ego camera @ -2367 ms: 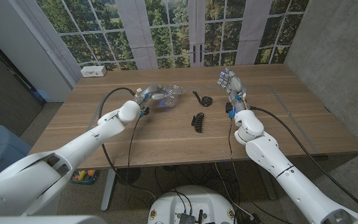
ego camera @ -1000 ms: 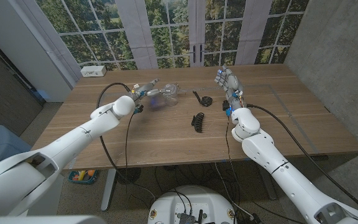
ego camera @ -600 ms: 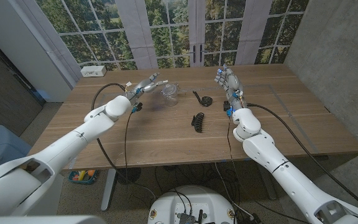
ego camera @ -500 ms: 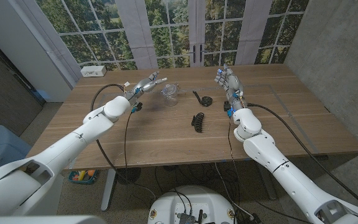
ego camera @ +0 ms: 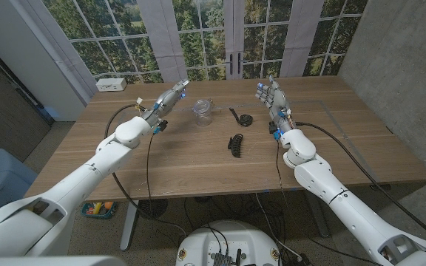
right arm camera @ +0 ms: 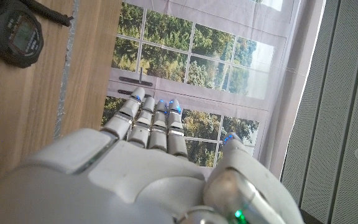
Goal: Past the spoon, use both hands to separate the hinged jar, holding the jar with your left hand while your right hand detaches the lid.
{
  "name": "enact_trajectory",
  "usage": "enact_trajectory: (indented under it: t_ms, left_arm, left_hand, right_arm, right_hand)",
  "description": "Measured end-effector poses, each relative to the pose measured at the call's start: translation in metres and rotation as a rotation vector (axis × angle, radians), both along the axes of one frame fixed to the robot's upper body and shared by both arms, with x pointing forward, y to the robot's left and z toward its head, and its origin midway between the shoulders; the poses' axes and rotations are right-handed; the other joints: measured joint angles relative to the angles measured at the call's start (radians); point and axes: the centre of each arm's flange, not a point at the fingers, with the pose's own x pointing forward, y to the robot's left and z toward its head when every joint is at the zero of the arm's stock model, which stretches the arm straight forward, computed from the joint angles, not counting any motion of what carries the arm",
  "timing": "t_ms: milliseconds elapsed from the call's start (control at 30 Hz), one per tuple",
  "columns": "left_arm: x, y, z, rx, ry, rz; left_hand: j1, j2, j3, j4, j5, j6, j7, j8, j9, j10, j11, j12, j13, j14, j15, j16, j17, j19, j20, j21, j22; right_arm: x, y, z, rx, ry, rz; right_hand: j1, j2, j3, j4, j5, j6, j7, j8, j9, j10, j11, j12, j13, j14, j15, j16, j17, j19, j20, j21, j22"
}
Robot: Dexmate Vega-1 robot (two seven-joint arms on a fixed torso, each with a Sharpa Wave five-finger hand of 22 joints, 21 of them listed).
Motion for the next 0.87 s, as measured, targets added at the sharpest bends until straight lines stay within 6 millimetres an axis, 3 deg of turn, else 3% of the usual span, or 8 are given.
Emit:
enact_trajectory:
  t_ms: [167,267,400,533,600,667,867]
  left_arm:
    - [-0.004,-0.002,0.003,-0.042,0.006,-0.075]
    - [-0.007,0.005,-0.005,-0.11,0.022,-0.111]
    - [-0.011,0.006,-0.005,-0.151,0.026,-0.153]
    - [-0.02,0.008,-0.01,-0.194,0.025,-0.183]
    - [-0.024,0.01,-0.013,-0.223,0.026,-0.202]
    - [-0.026,0.012,-0.013,-0.244,0.024,-0.216]
    - [-0.031,0.016,-0.015,-0.299,0.02,-0.26]
  left_hand:
    - [-0.01,0.01,0.023,0.021,0.007,0.031,-0.001,-0.012,0.0,0.0,-0.028,-0.009,-0.004,0.0,-0.008,0.0,-0.005,0.0,-0.022,0.004,-0.004]
    - [-0.014,0.014,0.059,0.043,0.019,0.048,0.01,-0.017,0.0,-0.001,-0.029,-0.011,-0.004,0.0,-0.008,0.0,-0.005,0.0,-0.036,0.004,-0.005]
    - [-0.014,0.014,0.156,0.099,0.038,0.088,0.028,-0.024,0.0,0.019,-0.044,-0.011,-0.003,0.0,-0.008,0.0,-0.005,-0.001,-0.057,0.004,-0.005]
    - [-0.01,0.017,0.302,0.152,0.051,0.121,0.044,-0.028,0.0,0.051,-0.027,-0.02,-0.005,0.0,-0.008,-0.005,-0.009,-0.001,-0.073,-0.002,-0.009]
    - [0.014,0.028,0.37,0.155,0.049,0.132,0.055,-0.031,0.0,0.065,-0.02,-0.021,-0.008,0.0,-0.008,-0.005,-0.009,0.007,-0.08,-0.008,-0.011]
    - [0.031,0.036,0.417,0.15,0.038,0.139,0.062,-0.031,0.0,0.072,-0.013,-0.024,-0.008,0.004,-0.012,-0.009,-0.012,0.015,-0.078,-0.012,-0.014]
    - [0.04,0.039,0.449,0.139,0.027,0.14,0.063,-0.035,0.0,0.073,-0.012,-0.026,-0.008,0.006,-0.013,-0.009,-0.014,0.024,-0.08,-0.016,-0.014]
  right_arm:
    - [0.003,-0.006,-0.003,-0.008,0.007,-0.013]
    - [0.002,-0.006,-0.003,-0.024,-0.007,0.026]
    - [0.003,-0.01,-0.006,-0.025,-0.008,0.022]
    - [0.0,-0.014,-0.007,-0.02,-0.034,0.018]
    - [-0.002,-0.018,-0.009,-0.015,-0.041,0.007]
    - [-0.003,-0.021,-0.012,-0.01,-0.042,-0.002]
    - [-0.008,-0.026,-0.022,0.006,-0.039,-0.018]
  right_hand:
    - [-0.031,-0.003,-0.007,0.015,-0.005,-0.007,0.004,-0.005,0.0,-0.006,-0.005,0.0,-0.01,-0.025,-0.003,-0.004,-0.01,-0.031,-0.004,-0.018,0.0]
    - [-0.054,-0.008,-0.013,0.028,-0.005,-0.012,-0.002,-0.005,-0.004,-0.009,-0.002,0.0,-0.018,-0.029,0.0,-0.004,-0.019,-0.056,-0.007,-0.033,-0.005]
    - [-0.07,-0.018,-0.019,0.033,-0.005,-0.012,-0.002,-0.005,-0.005,-0.009,-0.002,0.0,-0.026,-0.037,-0.002,-0.004,-0.031,-0.083,-0.012,-0.049,-0.005]
    - [-0.084,-0.016,-0.02,0.034,-0.004,-0.009,0.001,-0.001,-0.005,-0.009,-0.002,0.004,-0.035,-0.038,-0.003,-0.004,-0.045,-0.112,-0.02,-0.07,-0.008]
    - [-0.084,-0.016,-0.02,0.034,-0.004,-0.004,0.001,0.0,-0.005,-0.003,-0.005,0.008,-0.038,-0.037,-0.01,-0.004,-0.053,-0.123,-0.023,-0.078,-0.009]
    - [-0.09,-0.021,-0.02,0.034,-0.004,0.001,0.004,-0.001,-0.005,0.001,-0.004,0.008,-0.042,-0.035,-0.015,-0.004,-0.06,-0.13,-0.023,-0.084,-0.009]
    - [-0.091,-0.022,-0.018,0.037,-0.004,0.006,-0.002,-0.001,-0.004,0.01,-0.005,0.008,-0.047,-0.032,-0.018,-0.004,-0.072,-0.129,-0.023,-0.084,-0.009]
